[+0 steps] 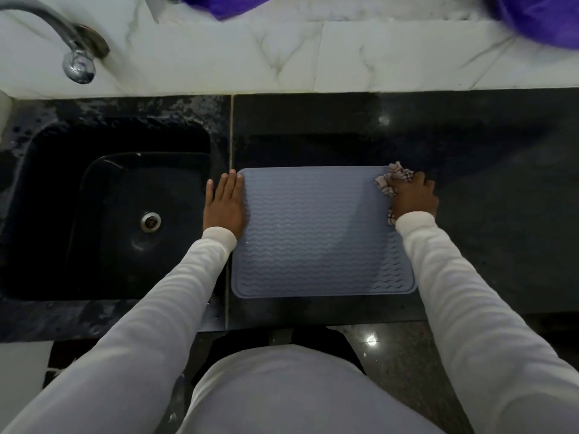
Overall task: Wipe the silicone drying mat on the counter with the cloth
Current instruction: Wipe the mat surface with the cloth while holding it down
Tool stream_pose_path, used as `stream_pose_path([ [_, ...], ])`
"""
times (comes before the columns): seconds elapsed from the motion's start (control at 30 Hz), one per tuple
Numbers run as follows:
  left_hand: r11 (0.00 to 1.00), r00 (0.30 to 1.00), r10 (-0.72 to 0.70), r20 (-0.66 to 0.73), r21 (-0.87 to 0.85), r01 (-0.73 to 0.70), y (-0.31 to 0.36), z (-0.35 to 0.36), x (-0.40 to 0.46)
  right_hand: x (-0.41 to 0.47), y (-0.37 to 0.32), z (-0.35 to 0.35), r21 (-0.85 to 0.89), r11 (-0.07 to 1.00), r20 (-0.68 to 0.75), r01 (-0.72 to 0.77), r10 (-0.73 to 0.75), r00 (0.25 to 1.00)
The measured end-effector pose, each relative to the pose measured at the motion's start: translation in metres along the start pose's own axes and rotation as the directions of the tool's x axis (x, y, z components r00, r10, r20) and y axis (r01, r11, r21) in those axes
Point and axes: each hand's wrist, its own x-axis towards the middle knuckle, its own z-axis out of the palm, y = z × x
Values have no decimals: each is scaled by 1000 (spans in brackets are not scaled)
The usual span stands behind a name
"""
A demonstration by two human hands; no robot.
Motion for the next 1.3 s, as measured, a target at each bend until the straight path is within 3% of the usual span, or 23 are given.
stream_pose_path([
  [0.27,999,1000,-9,-6,31,9,2,3,0,-2,-4,3,112,993,55,22,-29,998],
  [0.43,1000,1000,-15,5,12,15,2,2,0,-7,-14,-4,161,984,-64,71,-61,996],
  [0.57,1000,1000,-10,6,-30,10,-1,3,0,-16,-68,-13,363,888,-175,283,-233,957],
  [0.67,998,1000,10,10,-60,-9,-3,3,0,-53,-137,-9,445,788,-170,425,-392,904],
  [0.8,998,1000,20,18,-53,-19,-9,8,3,-109,-228,18,313,820,-65,479,-484,872],
  [0.9,999,999,31,29,3,-31,-10,11,3,-126,-256,42,188,858,-12,478,-485,875],
  [1.1,999,1000,26,15,-38,-26,-9,12,4,-108,-237,38,66,863,-30,500,-499,866],
  [1.2,998,999,33,23,-59,-31,-9,9,4,-96,-208,31,85,896,-22,436,-435,900],
  [1.3,997,999,45,18,-67,-44,-11,6,3,-84,-177,23,-7,912,-5,410,-410,912],
])
